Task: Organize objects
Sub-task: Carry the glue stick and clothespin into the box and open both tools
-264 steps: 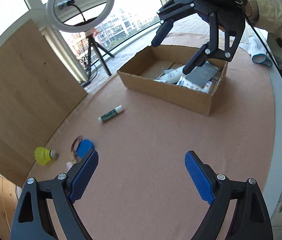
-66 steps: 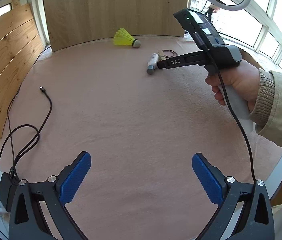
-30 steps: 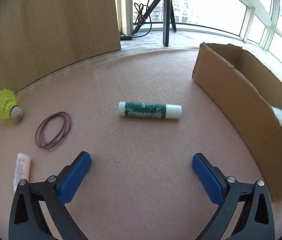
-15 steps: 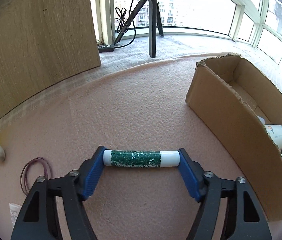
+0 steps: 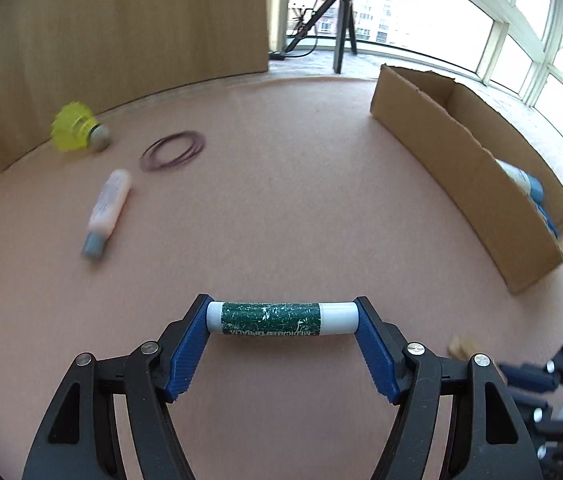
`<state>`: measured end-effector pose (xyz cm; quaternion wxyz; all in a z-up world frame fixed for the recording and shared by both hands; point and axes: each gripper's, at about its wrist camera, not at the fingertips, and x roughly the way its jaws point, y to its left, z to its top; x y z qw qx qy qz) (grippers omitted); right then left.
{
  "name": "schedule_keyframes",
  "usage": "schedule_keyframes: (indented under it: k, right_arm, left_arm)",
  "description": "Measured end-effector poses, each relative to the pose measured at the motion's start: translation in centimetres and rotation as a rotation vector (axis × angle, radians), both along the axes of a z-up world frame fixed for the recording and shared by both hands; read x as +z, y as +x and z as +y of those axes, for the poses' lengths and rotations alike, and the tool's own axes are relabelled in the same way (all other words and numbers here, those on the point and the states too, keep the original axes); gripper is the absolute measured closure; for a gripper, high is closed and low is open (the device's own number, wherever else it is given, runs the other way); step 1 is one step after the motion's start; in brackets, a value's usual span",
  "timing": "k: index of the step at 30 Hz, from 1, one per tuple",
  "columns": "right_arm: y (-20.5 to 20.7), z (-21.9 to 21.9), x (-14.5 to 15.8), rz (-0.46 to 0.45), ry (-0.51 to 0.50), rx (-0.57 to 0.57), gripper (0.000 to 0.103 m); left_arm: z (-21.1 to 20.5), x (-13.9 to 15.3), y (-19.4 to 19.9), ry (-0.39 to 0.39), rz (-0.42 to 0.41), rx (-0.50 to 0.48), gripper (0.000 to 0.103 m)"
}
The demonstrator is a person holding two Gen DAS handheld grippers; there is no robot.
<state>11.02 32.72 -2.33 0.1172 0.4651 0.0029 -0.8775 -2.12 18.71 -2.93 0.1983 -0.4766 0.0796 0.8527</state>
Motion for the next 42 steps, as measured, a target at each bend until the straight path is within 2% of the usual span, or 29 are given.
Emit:
schedule_keyframes:
  k: [4,11,18,23,34,42]
  right_arm:
    - [-0.9,-0.8,0.2,0.014,-0.023,0.008,0.093]
    - [-2.5,-2.8,2.9,0.087,-0.042,0.045,0.093]
    - [-2.8,-4.5,8.3,0.209,-0.054,0.064,0.093]
    - [-2.5,-4.6,10.9,0.264,-0.053,0.064,0.093]
    - [-2.2,-1.8,12.1,0.315,-0.077,0.069,0.093]
    - [-2.2,1.8,12.8,0.348,-0.102,0.062,0.093]
  left_arm:
    - [-3.2,1.9,3.8,0.0,0.013,0.098,0.03]
    - [-6.0,7.5,6.3,0.034,0.117,0.165,0.03]
    - [-6.1,12.5,7.5,0.063,0.208,0.168,0.03]
    - [-5.4,15.0,8.1,0.068,0.256,0.151,0.029]
    - [-2.5,16.4,8.1,0.04,0.287,0.149,0.03]
    - [1.7,17.3,7.7,0.011,0.313,0.128,0.03]
